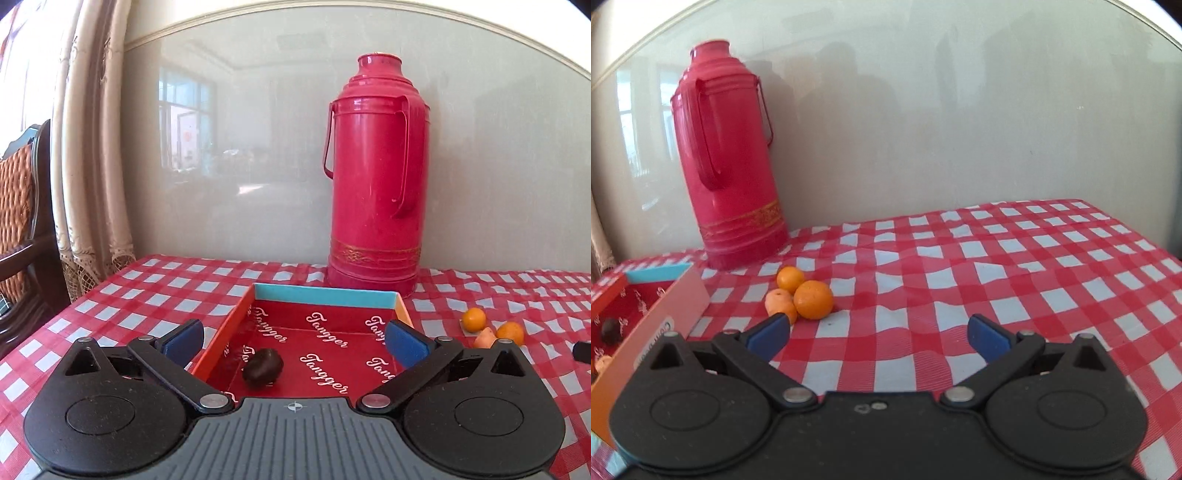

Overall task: Organize fruits
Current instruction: 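Reach the right gripper to the large orange and close on it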

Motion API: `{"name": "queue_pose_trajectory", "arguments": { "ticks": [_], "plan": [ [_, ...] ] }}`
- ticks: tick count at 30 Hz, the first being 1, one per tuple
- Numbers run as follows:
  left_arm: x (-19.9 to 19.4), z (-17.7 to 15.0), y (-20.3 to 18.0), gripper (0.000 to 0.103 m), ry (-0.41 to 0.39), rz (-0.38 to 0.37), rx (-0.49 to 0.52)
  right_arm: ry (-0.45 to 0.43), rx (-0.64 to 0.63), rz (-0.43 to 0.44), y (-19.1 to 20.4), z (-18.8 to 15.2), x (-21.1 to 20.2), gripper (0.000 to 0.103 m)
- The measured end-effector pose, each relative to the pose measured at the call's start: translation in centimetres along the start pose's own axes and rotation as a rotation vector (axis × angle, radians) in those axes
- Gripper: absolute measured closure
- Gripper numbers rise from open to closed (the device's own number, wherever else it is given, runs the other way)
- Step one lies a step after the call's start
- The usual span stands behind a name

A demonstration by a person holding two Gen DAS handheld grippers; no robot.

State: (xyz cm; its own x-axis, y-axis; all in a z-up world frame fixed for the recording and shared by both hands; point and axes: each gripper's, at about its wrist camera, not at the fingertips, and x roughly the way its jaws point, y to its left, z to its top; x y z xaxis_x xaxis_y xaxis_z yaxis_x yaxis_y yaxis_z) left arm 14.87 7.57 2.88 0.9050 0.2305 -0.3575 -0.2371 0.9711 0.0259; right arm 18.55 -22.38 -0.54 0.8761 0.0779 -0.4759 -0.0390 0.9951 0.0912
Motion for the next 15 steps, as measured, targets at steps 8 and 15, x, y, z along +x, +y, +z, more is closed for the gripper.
{"name": "queue_pose_trajectory", "arguments": {
  "ticks": [8, 15],
  "plan": [
    [-0.6, -0.5, 0.7, 0.000, -0.007, -0.012, 0.010, 0.119, 0.119, 0.191, 0.6, 0.3, 2.8, 0.007],
    [-0.6, -0.9, 3.2, 0.000, -0.007, 0.003, -0.015, 0.083, -0.025, 0.043, 3.5, 1.1, 3.7, 0.010]
  ]
}}
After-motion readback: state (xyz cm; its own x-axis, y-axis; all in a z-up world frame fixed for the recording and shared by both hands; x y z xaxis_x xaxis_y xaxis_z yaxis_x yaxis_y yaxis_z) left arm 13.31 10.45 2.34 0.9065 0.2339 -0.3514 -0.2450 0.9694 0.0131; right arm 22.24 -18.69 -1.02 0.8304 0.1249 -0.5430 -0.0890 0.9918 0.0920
